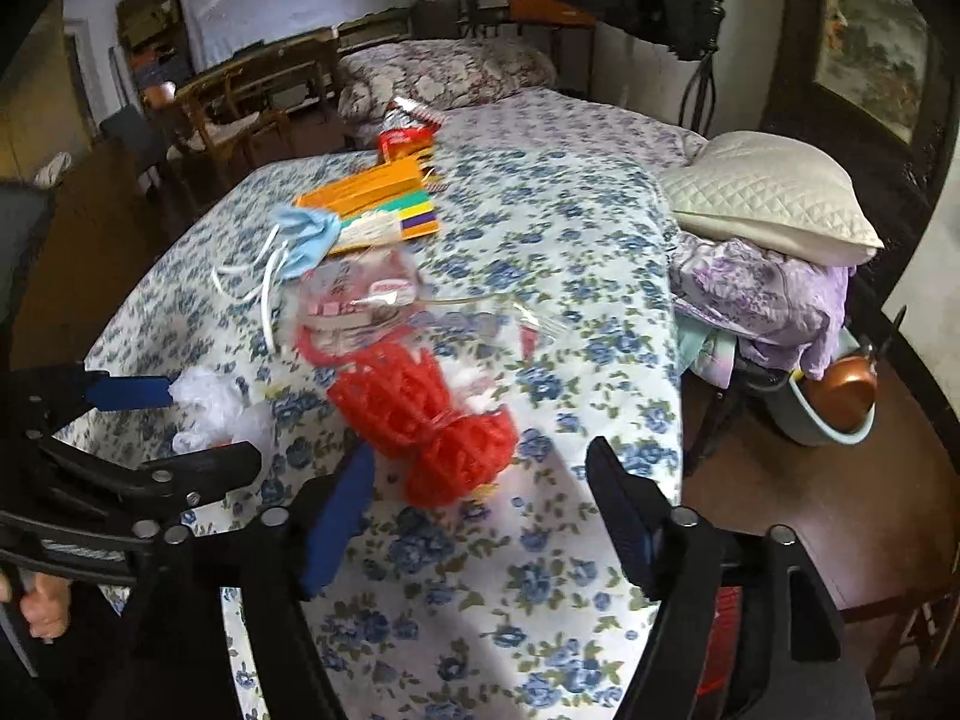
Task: Collect trash
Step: 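Carry the white bag and red mesh net over the red wastebasket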
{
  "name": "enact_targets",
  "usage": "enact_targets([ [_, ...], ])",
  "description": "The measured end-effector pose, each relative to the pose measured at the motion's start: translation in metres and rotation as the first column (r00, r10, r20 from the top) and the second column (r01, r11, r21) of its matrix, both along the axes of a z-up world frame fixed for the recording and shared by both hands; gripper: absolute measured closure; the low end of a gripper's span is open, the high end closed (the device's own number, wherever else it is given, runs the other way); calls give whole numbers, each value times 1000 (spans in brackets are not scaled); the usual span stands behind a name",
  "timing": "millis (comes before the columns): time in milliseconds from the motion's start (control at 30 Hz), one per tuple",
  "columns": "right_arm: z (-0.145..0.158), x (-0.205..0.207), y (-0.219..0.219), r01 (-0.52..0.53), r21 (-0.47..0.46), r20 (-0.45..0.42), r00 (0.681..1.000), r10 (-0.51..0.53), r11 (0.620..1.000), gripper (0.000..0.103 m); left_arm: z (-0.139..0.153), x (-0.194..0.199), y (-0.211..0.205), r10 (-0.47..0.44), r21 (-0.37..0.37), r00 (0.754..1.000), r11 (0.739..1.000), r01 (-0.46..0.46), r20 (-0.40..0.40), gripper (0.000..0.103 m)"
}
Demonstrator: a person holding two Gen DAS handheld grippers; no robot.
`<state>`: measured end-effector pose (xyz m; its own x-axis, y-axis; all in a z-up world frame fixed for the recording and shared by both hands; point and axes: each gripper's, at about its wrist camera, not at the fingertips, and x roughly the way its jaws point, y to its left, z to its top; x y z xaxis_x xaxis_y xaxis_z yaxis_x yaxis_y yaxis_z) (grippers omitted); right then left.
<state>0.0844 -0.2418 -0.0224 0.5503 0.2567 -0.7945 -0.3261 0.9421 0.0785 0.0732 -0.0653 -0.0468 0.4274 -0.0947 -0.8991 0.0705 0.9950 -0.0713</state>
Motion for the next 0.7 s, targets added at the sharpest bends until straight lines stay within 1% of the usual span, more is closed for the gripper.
enact_targets([
  [33, 2, -1, -3, 9, 5, 8, 1000, -9, 1000, 25, -2, 1, 0, -4, 21, 1000, 1000, 4, 9, 14],
  [67, 4, -1, -5, 15, 1, 15, 1000, -15, 1000, 24, -3, 2, -1, -13, 34, 1000, 999, 13, 13, 24],
  [100, 6, -1, -6, 21, -5, 23, 1000, -21, 1000, 22, -6, 3, -1, -24, 43, 1000, 999, 23, 9, 32],
  [133, 7, -1, -7, 23, -5, 25, 999, -22, 1000, 22, -7, 4, -2, -30, 41, 1000, 999, 30, 5, 36],
  [167, 7, -1, -8, 21, -6, 27, 999, -20, 1000, 22, -8, 4, -2, -36, 33, 999, 999, 36, 5, 44],
  [233, 7, -1, -8, 17, -12, 27, 999, -17, 1000, 21, -8, 4, -7, -57, 54, 998, 997, 56, 23, 57],
  [267, 6, -1, -7, 13, -19, 26, 1000, -12, 1000, 21, -7, 3, -10, -72, 58, 997, 996, 70, 28, 69],
  [300, 4, -1, -6, 6, -27, 24, 1000, -6, 1000, 21, -6, 2, -11, -83, 56, 996, 995, 81, 30, 76],
  [400, -1, -1, 1, -27, -36, 19, 999, 28, 999, 21, -1, 3, -14, -93, 56, 994, 994, 90, 52, 80],
  [467, -6, 0, 6, -46, -18, 19, 999, 47, 999, 21, 9, 5, -10, -83, 72, 991, 995, 76, 104, 80],
  [533, -11, 4, 12, -51, -19, 28, 998, 52, 999, 21, 15, 8, -5, -77, 75, 988, 995, 67, 133, 80],
  [633, -19, 8, 20, -51, -44, 36, 998, 52, 998, 23, 19, 13, 4, -50, 51, 990, 998, 44, 131, 80],
  [667, -21, 9, 22, -57, -43, 28, 998, 58, 997, 27, 18, 14, 6, -43, 45, 991, 998, 37, 126, 80],
  [700, -22, 10, 23, -66, -37, 13, 998, 66, 997, 42, 17, 16, 8, -35, 41, 992, 999, 30, 119, 80],
])
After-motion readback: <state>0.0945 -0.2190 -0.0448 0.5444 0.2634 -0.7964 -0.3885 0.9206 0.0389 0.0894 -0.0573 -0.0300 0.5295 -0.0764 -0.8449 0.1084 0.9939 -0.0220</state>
